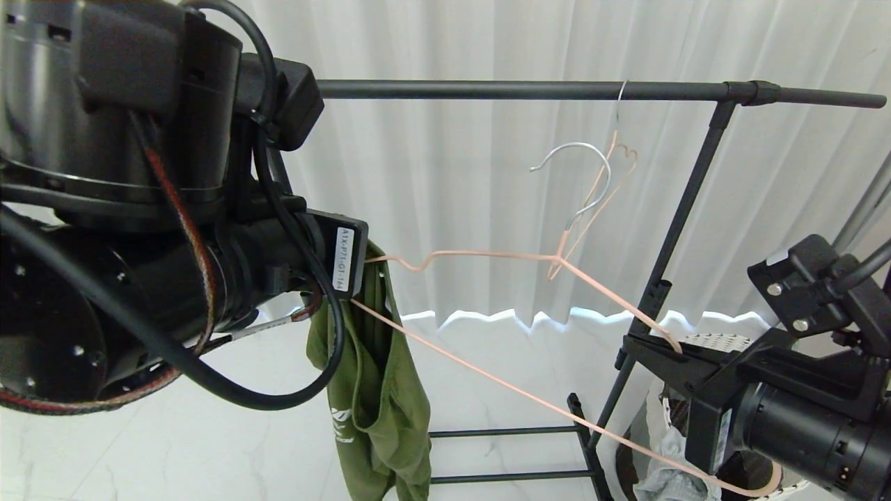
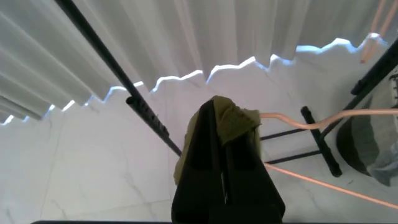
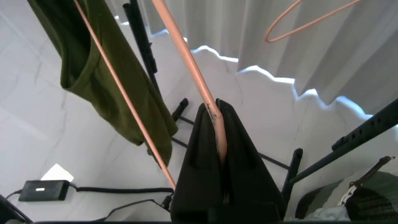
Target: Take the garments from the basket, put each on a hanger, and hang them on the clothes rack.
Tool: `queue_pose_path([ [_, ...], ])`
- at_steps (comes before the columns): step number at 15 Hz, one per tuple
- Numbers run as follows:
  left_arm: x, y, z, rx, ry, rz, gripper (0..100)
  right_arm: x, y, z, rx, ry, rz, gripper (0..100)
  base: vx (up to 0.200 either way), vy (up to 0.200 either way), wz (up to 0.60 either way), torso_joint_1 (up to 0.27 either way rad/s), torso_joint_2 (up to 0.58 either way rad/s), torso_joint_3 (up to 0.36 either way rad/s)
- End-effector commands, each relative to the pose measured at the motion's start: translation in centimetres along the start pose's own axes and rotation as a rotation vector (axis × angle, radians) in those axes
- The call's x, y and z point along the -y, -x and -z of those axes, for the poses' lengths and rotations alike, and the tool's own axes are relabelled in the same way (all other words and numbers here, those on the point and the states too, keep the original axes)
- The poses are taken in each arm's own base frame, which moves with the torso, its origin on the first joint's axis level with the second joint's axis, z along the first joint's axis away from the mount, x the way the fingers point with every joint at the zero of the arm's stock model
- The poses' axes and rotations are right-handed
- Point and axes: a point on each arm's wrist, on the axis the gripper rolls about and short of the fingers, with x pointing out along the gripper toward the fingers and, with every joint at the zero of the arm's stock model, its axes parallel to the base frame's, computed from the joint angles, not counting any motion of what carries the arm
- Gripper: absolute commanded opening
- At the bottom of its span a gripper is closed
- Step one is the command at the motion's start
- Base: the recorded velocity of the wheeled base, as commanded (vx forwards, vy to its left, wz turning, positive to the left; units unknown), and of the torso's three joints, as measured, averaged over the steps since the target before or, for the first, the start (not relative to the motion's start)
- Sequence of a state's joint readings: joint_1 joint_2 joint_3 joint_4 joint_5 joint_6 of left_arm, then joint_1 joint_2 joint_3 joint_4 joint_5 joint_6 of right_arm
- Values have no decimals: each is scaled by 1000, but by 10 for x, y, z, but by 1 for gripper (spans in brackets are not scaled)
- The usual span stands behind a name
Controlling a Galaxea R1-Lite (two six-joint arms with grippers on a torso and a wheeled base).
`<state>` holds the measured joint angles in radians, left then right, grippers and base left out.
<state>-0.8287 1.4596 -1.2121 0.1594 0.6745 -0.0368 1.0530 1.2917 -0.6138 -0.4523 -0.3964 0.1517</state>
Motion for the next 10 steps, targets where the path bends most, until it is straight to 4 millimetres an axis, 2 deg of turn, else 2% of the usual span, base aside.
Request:
queue_pose_path([
  [1,6,5,0,9,-3,31,0,0,-3,0,-1,1,5,0,0,0,0,0,0,0],
  [7,23,16,-5,31,69,110,0,-11,-15,-2,-14,12,-16,0,0,0,0,0,0,0],
  [10,30,16,-10,36,133,126,0,-26,-37,-4,8,9,-34,0,0,0,0,0,0,0],
])
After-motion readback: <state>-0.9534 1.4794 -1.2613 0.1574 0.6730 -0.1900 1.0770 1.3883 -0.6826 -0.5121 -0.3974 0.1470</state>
